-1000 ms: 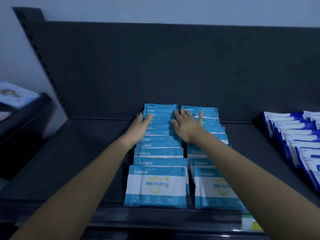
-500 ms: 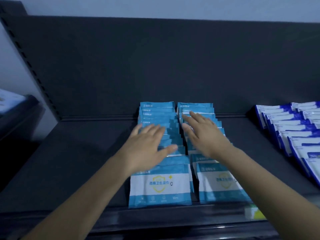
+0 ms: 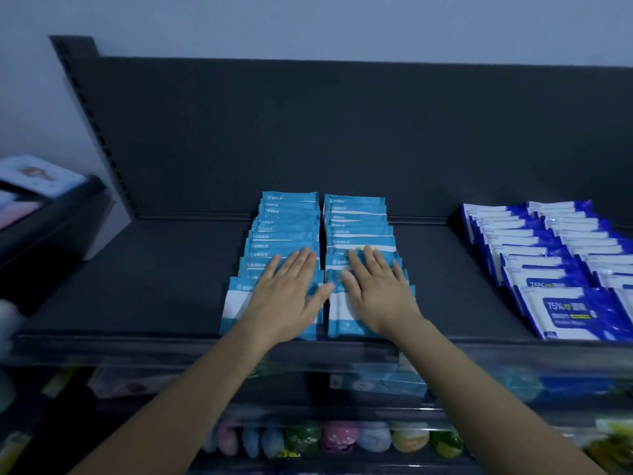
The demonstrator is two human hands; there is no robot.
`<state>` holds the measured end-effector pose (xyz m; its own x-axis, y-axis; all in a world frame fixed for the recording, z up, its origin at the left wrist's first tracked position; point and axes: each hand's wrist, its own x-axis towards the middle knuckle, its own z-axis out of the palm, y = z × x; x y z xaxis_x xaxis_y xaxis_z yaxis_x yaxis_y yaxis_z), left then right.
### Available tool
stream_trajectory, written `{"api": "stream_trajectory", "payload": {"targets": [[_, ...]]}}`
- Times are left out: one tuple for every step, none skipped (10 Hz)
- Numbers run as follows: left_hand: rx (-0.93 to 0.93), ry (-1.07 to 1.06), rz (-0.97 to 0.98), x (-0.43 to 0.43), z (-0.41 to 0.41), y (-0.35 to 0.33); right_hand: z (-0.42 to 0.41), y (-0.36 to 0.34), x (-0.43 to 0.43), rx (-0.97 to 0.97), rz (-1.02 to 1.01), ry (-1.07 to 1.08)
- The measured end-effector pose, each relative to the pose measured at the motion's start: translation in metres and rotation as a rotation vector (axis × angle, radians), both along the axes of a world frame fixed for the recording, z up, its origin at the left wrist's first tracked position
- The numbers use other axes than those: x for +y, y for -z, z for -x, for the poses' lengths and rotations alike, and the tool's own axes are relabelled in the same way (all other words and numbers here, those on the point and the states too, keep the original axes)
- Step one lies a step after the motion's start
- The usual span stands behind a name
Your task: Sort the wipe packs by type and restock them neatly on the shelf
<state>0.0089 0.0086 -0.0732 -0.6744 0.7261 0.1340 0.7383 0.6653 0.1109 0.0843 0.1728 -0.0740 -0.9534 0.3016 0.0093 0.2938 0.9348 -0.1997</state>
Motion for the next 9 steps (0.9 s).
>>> {"api": "stream_trajectory", "payload": {"targets": [[-0.002, 0.116, -0.022, 0.018, -0.023, -0.002, -0.014, 0.003, 0.001, -0.032, -0.012, -0.032], [-0.072, 0.157, 0.076, 0.026, -0.035, 0.005, -0.028, 0.001, 0.009, -0.069, 0.117, -0.125], [-0.075, 0.133, 0.130, 0.026, -0.038, 0.007, -0.037, -0.003, 0.017, -0.083, 0.122, -0.193], [-0.081, 0.114, 0.170, 0.029, -0.042, 0.001, -0.045, 0.003, 0.017, -0.088, 0.053, -0.191], [-0.054, 0.093, 0.217, 0.029, -0.047, 0.000, -0.052, 0.007, 0.009, -0.084, 0.014, -0.140], [-0.050, 0.085, 0.199, 0.027, -0.050, 0.000, -0.058, 0.000, 0.005, -0.097, -0.007, -0.130], [-0.043, 0.063, 0.179, 0.028, -0.053, -0.005, -0.066, -0.007, 0.009, -0.110, -0.029, -0.141], [0.039, 0.029, 0.133, 0.029, -0.058, -0.013, -0.081, -0.013, 0.014, -0.025, -0.088, -0.098], [0.068, -0.021, 0.105, 0.028, -0.070, -0.020, -0.102, -0.023, 0.019, 0.040, -0.196, -0.002]]}}
